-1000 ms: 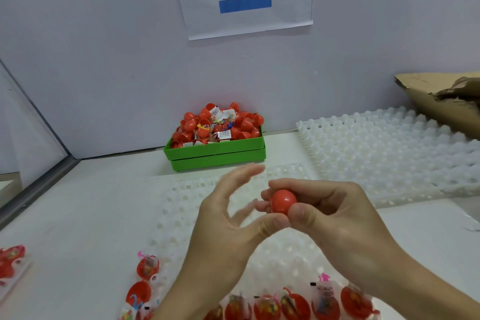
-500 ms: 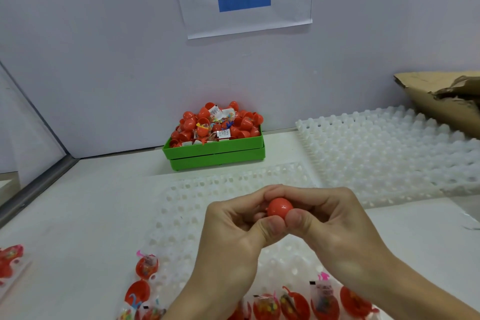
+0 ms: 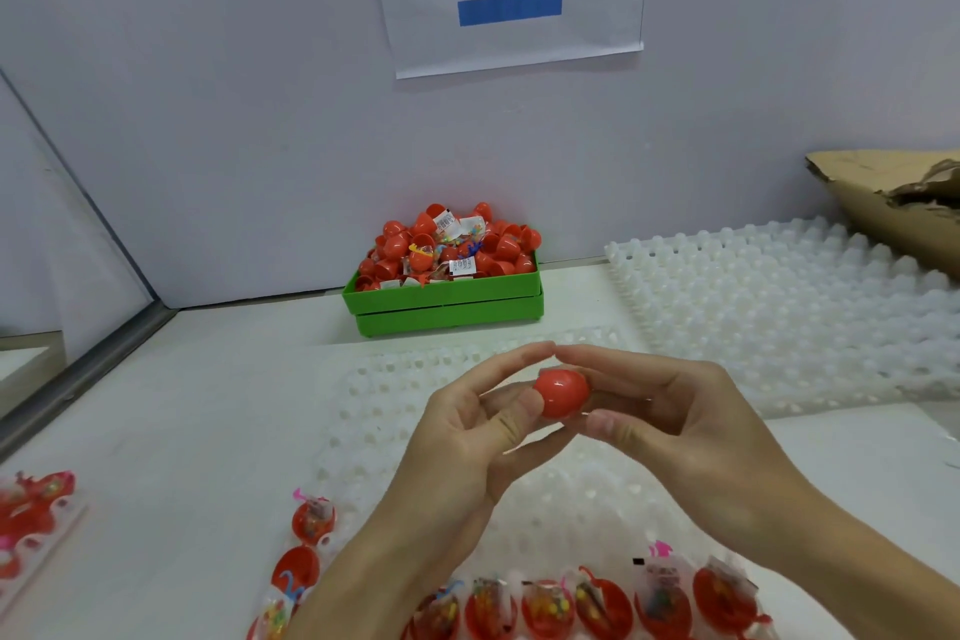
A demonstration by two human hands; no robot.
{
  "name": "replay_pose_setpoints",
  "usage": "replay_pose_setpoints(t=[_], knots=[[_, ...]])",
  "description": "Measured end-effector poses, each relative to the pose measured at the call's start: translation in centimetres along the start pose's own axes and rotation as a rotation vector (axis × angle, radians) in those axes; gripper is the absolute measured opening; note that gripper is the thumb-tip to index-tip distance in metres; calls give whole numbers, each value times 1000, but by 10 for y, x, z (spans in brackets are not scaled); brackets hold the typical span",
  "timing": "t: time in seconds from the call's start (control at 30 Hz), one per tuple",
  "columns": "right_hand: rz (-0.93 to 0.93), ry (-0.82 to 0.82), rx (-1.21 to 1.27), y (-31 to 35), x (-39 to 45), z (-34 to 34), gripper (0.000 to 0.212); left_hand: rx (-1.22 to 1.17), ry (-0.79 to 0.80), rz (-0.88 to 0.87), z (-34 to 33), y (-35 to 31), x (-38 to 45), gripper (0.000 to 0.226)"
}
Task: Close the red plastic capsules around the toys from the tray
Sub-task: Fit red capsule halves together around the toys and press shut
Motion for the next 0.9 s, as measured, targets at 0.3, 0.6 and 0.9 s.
replay_pose_setpoints(t=[0.3, 0.6, 0.9], knots=[[48, -186, -97, 5, 0, 10, 34, 250, -62, -98, 5, 1, 0, 25], [126, -186, -267, 4, 0, 9, 47, 577, -287, -212, 2, -13, -7, 51], [111, -162, -302, -3, 2, 6, 41, 822, -202, -242, 1, -16, -9, 48]])
Point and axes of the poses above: each hand's wrist, its own x-axis towards the middle knuckle, its own z-axis out of the back of the hand, y = z × x, the point moved 6 cm from there along x, towards the middle knuckle, and after that the axes turned 11 degrees about x, right-handed, at the moved point
